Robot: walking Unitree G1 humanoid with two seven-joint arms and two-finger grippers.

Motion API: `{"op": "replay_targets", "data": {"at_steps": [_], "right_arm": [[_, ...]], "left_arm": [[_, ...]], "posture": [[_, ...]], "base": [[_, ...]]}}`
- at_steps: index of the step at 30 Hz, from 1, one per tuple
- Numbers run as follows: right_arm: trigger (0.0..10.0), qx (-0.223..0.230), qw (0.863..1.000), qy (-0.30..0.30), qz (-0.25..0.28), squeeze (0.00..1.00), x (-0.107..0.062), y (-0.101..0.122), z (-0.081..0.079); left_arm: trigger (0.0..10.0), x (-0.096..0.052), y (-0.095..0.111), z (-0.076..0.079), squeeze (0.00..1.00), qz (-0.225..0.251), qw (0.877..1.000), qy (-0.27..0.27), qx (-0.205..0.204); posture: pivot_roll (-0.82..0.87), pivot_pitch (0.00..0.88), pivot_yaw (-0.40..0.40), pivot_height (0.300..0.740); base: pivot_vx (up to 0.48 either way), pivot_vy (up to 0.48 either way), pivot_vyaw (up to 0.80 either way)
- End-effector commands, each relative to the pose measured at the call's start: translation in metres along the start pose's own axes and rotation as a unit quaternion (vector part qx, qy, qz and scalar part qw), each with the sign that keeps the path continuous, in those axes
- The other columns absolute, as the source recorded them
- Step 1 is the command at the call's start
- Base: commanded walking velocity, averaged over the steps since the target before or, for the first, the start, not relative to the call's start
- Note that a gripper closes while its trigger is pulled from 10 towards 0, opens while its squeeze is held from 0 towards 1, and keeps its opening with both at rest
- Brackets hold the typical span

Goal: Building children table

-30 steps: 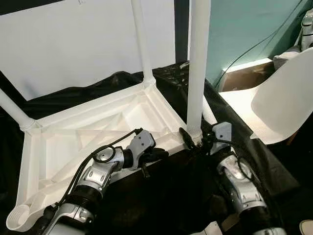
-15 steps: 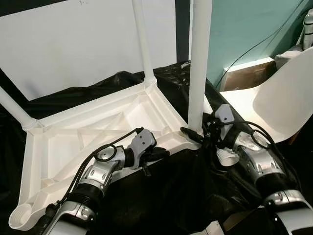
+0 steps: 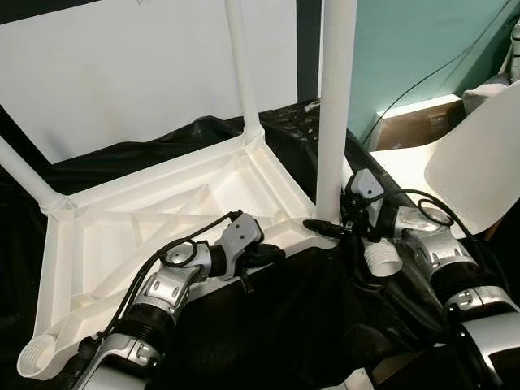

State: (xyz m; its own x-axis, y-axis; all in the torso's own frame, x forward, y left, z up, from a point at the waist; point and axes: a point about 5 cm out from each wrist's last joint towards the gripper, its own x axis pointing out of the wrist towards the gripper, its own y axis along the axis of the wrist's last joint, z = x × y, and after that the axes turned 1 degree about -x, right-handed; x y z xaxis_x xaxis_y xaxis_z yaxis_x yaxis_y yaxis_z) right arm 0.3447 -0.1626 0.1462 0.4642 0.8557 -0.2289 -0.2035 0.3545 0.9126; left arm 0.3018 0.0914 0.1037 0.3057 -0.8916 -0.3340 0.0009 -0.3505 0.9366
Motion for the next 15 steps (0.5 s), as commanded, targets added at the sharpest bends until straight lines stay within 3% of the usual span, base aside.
{"op": "replay_targets", "data": {"at_steps": [1,5,6,7,8,9,10,11,13,15], "right_arm": [[0.0,0.001,1.0,0.02,-0.015,0.0,-0.001,-0.003,-0.001],[0.0,0.043,0.999,-0.014,-0.015,0.0,-0.007,-0.01,0.001],[0.0,0.056,0.997,-0.052,0.0,0.0,-0.005,-0.014,-0.003],[0.0,0.042,0.985,-0.17,0.003,0.0,-0.001,-0.019,-0.005],[0.0,0.042,0.985,-0.17,0.003,0.0,-0.001,-0.019,-0.005],[0.0,0.022,0.957,-0.29,0.015,0.0,0.004,-0.022,-0.019],[0.0,0.032,0.953,-0.301,0.032,0.0,0.011,-0.021,-0.032],[0.0,0.032,0.953,-0.301,0.032,0.0,0.011,-0.021,-0.032],[0.0,0.057,0.953,-0.292,0.062,0.0,0.025,-0.016,-0.056],[0.0,0.069,0.949,-0.297,0.074,0.0,0.033,-0.015,-0.064]], "left_arm": [[10.0,0.005,-0.021,0.013,0.0,-0.038,0.999,-0.026,-0.03],[10.0,0.007,-0.02,0.015,0.0,-0.035,0.999,-0.025,-0.031],[10.0,0.008,-0.02,0.015,0.0,-0.034,0.999,-0.025,-0.032],[10.0,0.008,-0.02,0.014,0.0,-0.034,0.999,-0.023,-0.032],[10.0,0.008,-0.02,0.014,0.0,-0.034,0.999,-0.023,-0.032],[10.0,0.007,-0.02,0.013,0.0,-0.034,0.999,-0.022,-0.031],[10.0,0.007,-0.019,0.012,0.0,-0.034,0.999,-0.021,-0.031],[10.0,0.007,-0.019,0.012,0.0,-0.034,0.999,-0.021,-0.031],[10.0,0.006,-0.019,0.011,0.0,-0.036,0.999,-0.021,-0.032],[10.0,0.006,-0.019,0.011,0.0,-0.038,0.998,-0.025,-0.034]], "posture": [[-0.08,0.0,0.101,0.74],[-0.08,0.0,0.085,0.74],[-0.08,0.0,0.077,0.74],[-0.08,0.0,0.076,0.74],[-0.08,0.0,0.076,0.74],[-0.08,0.0,0.08,0.74],[-0.09,0.0,0.089,0.74],[-0.09,0.0,0.089,0.74],[-0.09,0.0,0.097,0.74],[-0.09,0.0,0.097,0.74]], "base": [[0.0,0.0,0.0],[0.0,0.0,0.0],[0.0,0.0,0.0],[0.0,0.0,0.0],[0.0,0.0,0.0],[0.0,0.0,0.0],[0.0,0.0,0.0],[0.0,0.0,0.0],[0.0,0.0,0.0],[0.0,0.0,0.0]]}}
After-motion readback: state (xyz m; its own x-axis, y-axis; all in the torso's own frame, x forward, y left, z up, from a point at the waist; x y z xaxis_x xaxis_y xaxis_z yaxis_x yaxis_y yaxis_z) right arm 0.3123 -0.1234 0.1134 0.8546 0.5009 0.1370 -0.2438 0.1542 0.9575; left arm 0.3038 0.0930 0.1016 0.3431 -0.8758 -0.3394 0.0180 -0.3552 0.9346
